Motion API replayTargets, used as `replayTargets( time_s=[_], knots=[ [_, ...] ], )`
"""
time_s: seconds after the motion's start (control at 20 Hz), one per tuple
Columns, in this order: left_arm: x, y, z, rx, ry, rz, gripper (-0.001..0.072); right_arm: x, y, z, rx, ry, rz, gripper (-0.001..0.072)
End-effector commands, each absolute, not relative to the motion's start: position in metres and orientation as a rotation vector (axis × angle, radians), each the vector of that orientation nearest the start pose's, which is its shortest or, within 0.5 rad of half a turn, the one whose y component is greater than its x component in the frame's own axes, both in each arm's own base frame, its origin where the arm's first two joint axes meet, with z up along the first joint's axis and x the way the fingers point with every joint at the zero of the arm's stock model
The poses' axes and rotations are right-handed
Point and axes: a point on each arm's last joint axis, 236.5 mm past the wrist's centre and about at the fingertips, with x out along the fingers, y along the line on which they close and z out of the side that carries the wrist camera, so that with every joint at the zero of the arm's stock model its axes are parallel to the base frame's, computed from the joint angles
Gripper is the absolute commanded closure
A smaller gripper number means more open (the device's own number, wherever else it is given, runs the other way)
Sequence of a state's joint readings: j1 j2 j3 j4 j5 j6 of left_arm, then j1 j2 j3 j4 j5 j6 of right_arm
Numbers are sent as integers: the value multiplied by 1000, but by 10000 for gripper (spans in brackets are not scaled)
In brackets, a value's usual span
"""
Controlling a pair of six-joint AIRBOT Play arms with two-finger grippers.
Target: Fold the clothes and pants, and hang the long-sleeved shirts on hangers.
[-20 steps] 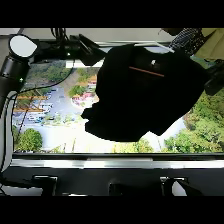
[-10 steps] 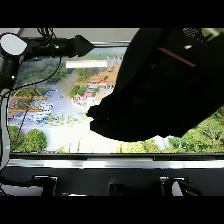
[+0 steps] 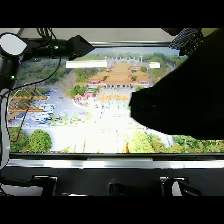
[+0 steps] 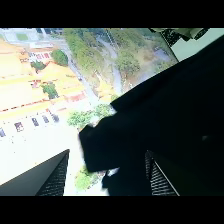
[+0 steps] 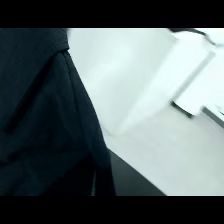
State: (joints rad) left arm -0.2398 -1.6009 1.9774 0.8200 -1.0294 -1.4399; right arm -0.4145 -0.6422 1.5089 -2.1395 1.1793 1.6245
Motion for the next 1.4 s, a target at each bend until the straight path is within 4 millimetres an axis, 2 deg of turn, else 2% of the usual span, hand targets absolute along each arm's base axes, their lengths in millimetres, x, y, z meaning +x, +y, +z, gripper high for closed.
replayTargets(
  time_s=[0.0,0.2,0.4,0.6,0.65,0.75,0.95,1.05,1.35],
  knots=[
    [498,-264,261,-394,645,-757,181,137,-248,419,-140,276,-1212,673],
    [499,-264,261,-395,645,-756,181,140,-275,439,-209,271,-1368,673],
    [499,-264,261,-394,645,-756,181,159,-293,469,-247,212,-1440,673],
    [500,-263,260,-391,645,-753,181,180,-307,479,-288,203,-1463,673],
    [500,-263,260,-391,645,-753,181,179,-313,479,-270,182,-1479,673],
    [500,-263,259,-388,645,-750,181,161,-327,481,-232,144,-1539,673],
    [502,-260,256,-372,647,-737,181,142,-340,487,-224,99,-1585,673],
    [502,-260,256,-372,647,-737,181,144,-342,489,-234,94,-1584,673],
    [502,-260,256,-372,647,-737,181,155,-356,473,-278,184,-1612,672]
  ],
)
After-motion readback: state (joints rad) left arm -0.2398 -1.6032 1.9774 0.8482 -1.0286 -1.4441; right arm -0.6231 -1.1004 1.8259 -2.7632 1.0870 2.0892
